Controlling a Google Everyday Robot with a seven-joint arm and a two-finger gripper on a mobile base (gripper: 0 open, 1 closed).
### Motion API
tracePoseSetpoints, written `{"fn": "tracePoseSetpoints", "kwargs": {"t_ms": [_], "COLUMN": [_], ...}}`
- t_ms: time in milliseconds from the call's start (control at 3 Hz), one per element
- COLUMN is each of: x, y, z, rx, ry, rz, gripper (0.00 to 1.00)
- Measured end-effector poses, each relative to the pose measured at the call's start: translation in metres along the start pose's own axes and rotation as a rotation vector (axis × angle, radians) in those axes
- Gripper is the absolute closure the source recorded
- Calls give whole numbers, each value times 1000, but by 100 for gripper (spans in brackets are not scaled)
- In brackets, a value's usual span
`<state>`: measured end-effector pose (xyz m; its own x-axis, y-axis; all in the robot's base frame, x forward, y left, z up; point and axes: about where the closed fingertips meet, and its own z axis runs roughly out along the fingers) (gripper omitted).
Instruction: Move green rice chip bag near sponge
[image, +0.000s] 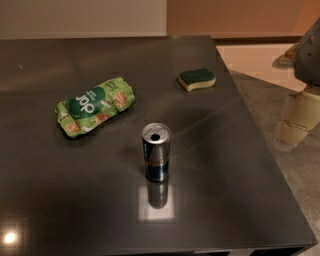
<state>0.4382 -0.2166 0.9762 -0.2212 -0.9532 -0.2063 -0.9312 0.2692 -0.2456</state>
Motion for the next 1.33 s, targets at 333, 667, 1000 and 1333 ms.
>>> {"fn": "tracePoseSetpoints", "kwargs": {"t_ms": [333, 667, 1000, 1333], "x": [-2, -19, -43, -75], "y": [-1, -11, -32, -62], "z": [-1, 3, 13, 29], "rx": [4, 1, -17, -35], "ry": [2, 0, -10, -23], "rz": [-6, -55, -120, -191], "gripper": [0, 0, 0, 0]}}
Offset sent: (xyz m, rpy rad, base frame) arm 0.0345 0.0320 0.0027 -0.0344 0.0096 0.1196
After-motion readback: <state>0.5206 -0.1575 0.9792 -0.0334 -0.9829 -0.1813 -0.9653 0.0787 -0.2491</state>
